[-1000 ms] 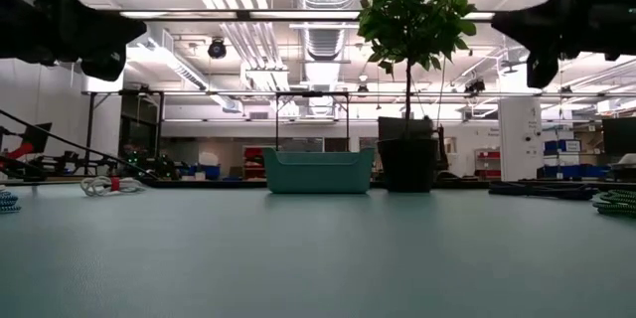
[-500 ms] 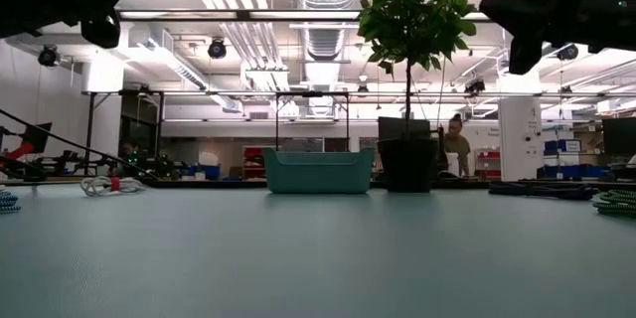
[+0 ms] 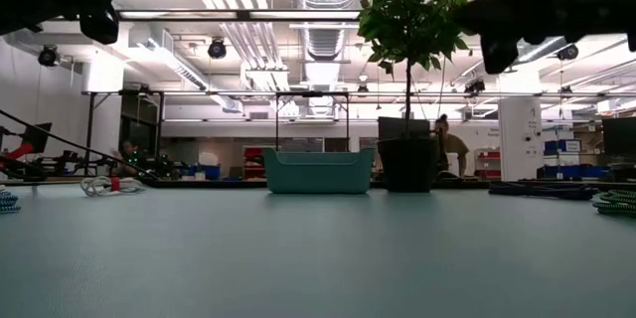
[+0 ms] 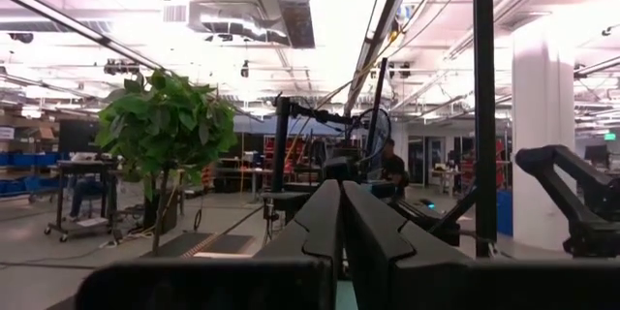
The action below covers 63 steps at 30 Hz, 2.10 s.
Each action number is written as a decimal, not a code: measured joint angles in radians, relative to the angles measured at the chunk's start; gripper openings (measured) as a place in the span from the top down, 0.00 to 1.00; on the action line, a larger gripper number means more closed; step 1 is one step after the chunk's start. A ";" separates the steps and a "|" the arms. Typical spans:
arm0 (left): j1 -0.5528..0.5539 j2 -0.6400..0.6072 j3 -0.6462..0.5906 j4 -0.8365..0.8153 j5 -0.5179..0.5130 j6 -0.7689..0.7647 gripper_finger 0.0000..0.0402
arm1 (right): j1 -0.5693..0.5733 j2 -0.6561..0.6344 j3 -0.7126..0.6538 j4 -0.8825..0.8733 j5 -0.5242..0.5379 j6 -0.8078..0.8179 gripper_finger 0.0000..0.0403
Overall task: Pick and place USB-C Cables
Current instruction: Put the purple charger cable into the green bin
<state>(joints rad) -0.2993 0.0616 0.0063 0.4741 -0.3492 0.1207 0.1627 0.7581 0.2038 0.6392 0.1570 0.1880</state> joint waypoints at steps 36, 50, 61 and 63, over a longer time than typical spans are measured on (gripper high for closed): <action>0.000 0.001 0.000 0.027 -0.079 0.080 1.00 | -0.286 0.232 0.390 -1.420 0.195 0.757 0.98; 0.000 0.001 0.000 0.026 -0.079 0.103 1.00 | -0.432 0.243 0.387 -1.419 0.150 0.698 0.88; 0.000 0.001 0.000 0.025 -0.144 0.104 1.00 | -0.450 0.313 0.371 -1.416 0.189 0.715 0.53; 0.000 0.001 0.000 0.026 -0.156 0.103 1.00 | -0.457 0.332 0.367 -1.415 0.210 0.716 0.50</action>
<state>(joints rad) -0.2993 0.0628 0.0063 0.4999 -0.5049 0.2234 -0.2945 1.0900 0.5704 -0.7761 0.3666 0.9037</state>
